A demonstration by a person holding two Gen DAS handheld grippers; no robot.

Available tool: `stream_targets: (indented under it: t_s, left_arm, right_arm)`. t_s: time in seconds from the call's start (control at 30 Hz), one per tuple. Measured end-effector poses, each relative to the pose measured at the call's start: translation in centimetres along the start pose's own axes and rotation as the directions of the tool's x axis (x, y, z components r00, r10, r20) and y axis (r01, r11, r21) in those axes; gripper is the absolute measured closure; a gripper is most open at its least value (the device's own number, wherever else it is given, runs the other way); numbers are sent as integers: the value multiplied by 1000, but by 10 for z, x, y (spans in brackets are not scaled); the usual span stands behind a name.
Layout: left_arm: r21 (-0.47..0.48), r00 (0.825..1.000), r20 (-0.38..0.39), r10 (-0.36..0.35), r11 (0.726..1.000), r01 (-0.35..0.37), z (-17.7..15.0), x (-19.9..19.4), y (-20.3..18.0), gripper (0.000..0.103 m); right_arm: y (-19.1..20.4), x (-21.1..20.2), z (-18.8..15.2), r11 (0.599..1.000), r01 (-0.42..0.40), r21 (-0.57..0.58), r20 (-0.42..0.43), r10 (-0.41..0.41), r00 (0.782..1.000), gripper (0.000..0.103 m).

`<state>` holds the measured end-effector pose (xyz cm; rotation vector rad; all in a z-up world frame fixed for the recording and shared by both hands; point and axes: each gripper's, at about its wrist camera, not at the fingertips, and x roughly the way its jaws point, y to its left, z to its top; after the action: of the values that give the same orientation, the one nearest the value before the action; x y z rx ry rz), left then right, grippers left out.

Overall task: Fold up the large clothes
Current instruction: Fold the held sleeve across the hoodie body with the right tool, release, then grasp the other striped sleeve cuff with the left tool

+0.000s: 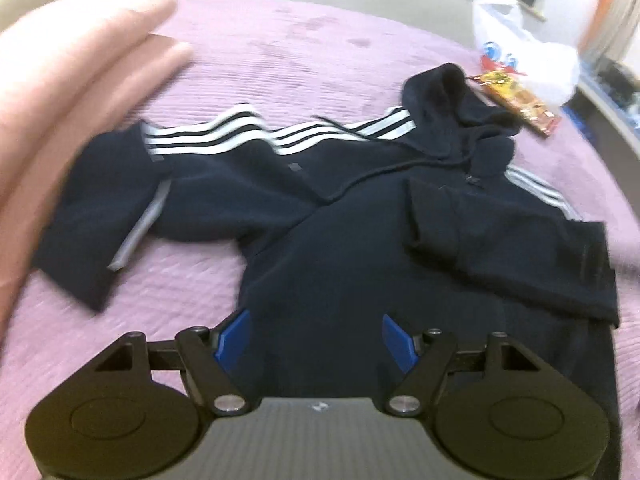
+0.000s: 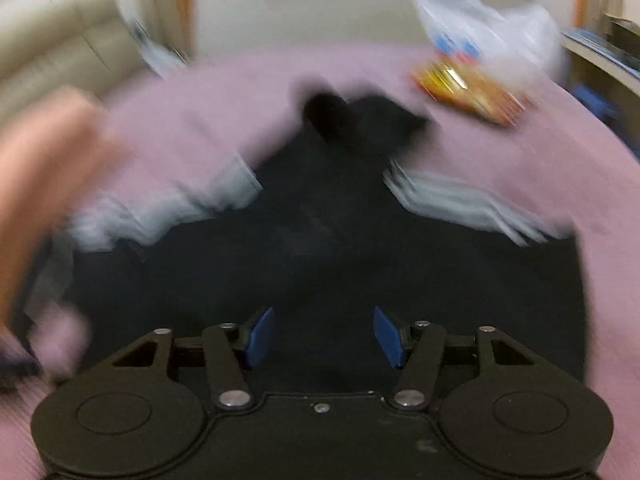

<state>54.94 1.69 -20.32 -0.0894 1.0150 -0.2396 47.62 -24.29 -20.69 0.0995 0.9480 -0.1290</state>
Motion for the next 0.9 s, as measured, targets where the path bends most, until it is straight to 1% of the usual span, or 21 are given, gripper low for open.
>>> stream_targets:
  t_s: [0.07,0.13,0.17,0.23,0.3,0.33,0.37,0.4,0.43,0.47,0.5,0.53,0.57,0.6,0.67,0.73,0.77,0.8,0.83,0.87,0.9]
  left_arm:
    - [-14,996,-1,-85,996,85,15,21,-5,30]
    - [-65,981,-9,-192,979,191,33,48,-11,30]
    - [-87,972,-17,-234,969,231,38,60,-13,30]
    - [-147,945,-39,-325,937,317,51,91,-20,30]
    - [-201,921,-77,-381,911,360,57,119,-24,30]
    - [-232,914,-95,-394,902,365,59,134,-27,30]
    - [-232,916,-74,-394,900,368,60,138,-29,31]
    - [-215,918,-34,-394,900,379,63,138,-33,33]
    - [-184,927,-25,-375,913,364,67,140,-40,55]
    - [-157,935,-47,-351,927,340,70,143,-48,88]
    - [-128,942,-72,-327,940,316,73,146,-55,98]
    - [-106,948,-58,-312,946,305,76,144,-62,98]
    - [-87,949,-30,-313,947,310,80,138,-65,99]
    - [-67,946,6,-325,943,324,85,129,-68,99]
    - [-49,932,92,-351,933,357,102,105,-66,99]
    - [-61,914,176,-365,923,380,119,80,-54,99]
    - [-60,914,219,-342,930,362,126,66,-45,99]
    - [-55,922,243,-302,944,324,129,58,-38,99]
    - [-54,936,262,-237,964,259,130,52,-28,99]
    - [-56,950,263,-166,981,187,130,52,-18,98]
    - [-50,966,245,-86,994,101,128,57,-10,97]
  right_arm:
    - [-2,7,-30,998,43,37,-70,-41,997,41]
    - [0,10,-53,996,56,70,-103,-49,993,41]
    - [0,12,-60,995,57,87,-104,-48,993,41]
    - [5,8,-63,993,70,97,-73,-63,995,40]
    - [5,11,-60,991,70,113,-65,-63,996,39]
    - [4,10,-60,990,67,125,-64,-60,996,38]
    - [1,8,-63,990,63,130,-63,-55,997,38]
    - [0,7,-62,990,58,126,-62,-51,997,37]
    - [0,8,-63,992,55,118,-63,-48,997,37]
    - [-1,10,-61,992,51,113,-66,-44,997,36]
    - [-3,10,-62,992,48,115,-66,-41,997,38]
    - [-7,10,-62,991,51,122,-61,-44,997,40]
    - [-12,6,-57,989,65,135,-46,-59,997,40]
    - [-17,6,-52,986,83,146,-26,-80,996,40]
    - [-31,2,-37,978,113,177,21,-119,993,40]
    - [-43,-4,-22,968,132,212,60,-148,987,40]
    - [-50,-6,-14,963,139,231,81,-161,984,40]
    - [-56,-5,-7,960,140,242,96,-167,981,40]
    - [-61,-4,0,957,131,257,108,-163,981,40]
    - [-65,-2,4,957,115,267,112,-149,983,41]
    - [-68,5,9,956,99,274,105,-133,986,41]
